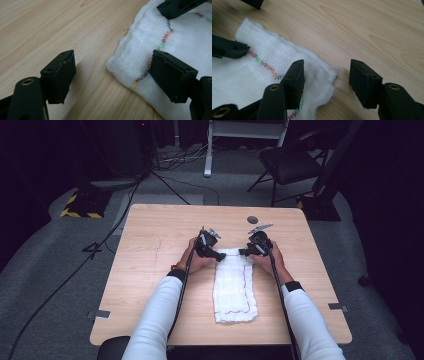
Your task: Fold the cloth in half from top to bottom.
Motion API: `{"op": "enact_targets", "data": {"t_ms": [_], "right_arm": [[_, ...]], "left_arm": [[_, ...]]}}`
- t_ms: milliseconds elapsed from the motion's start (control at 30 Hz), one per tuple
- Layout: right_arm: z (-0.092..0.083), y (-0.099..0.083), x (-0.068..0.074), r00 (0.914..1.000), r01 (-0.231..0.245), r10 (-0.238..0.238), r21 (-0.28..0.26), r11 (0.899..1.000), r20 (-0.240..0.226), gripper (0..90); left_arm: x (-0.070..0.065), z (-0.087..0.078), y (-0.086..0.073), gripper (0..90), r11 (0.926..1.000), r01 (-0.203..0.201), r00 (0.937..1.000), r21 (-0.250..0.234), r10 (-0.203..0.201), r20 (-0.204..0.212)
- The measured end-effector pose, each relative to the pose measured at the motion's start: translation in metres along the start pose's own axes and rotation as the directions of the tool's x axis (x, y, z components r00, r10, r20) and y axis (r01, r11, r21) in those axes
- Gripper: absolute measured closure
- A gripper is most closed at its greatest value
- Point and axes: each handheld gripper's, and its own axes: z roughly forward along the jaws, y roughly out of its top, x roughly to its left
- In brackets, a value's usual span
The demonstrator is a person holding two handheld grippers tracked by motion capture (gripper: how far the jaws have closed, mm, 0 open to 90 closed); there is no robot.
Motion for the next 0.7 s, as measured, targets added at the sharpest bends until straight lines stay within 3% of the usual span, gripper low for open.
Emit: {"op": "enact_targets", "data": {"t_ms": [100,167,333,467,533,700], "right_arm": [[0.0,0.0,0.0,0.9998,0.013,-0.013,0.001,1.0,-0.016,51.6],[0.0,0.001,0.001,0.9993,0.016,-0.016,0.0,1.0,-0.033,61.0],[-0.001,0.0,0.004,0.9969,0.012,-0.013,-0.006,1.0,-0.077,78.0],[-0.001,-0.001,0.009,0.9976,0.029,-0.03,-0.012,0.999,-0.062,83.0],[-0.001,-0.001,0.009,0.9982,0.034,-0.035,-0.024,0.999,-0.048,83.8],[-0.005,0.0,0.009,0.9993,0.037,-0.037,-0.071,0.997,-0.003,84.5]], "left_arm": [[0.001,0.0,0.0,21.4,0.9999,-0.012,0.9999,-0.004,0.012,0.011],[0.001,0.0,0.0,23.7,0.9998,-0.021,0.9996,-0.004,0.021,0.021],[-0.002,-0.003,0.003,54.2,0.9982,-0.06,0.9931,0.0,0.06,0.101],[0.0,-0.002,0.003,71.8,0.9997,-0.017,0.9906,-0.016,0.019,0.136],[0.001,-0.001,0.004,75.8,0.9997,-0.016,0.9919,-0.017,0.018,0.125],[-0.001,-0.001,0.013,80.6,0.9987,-0.051,0.9978,-0.001,0.051,0.043]]}}
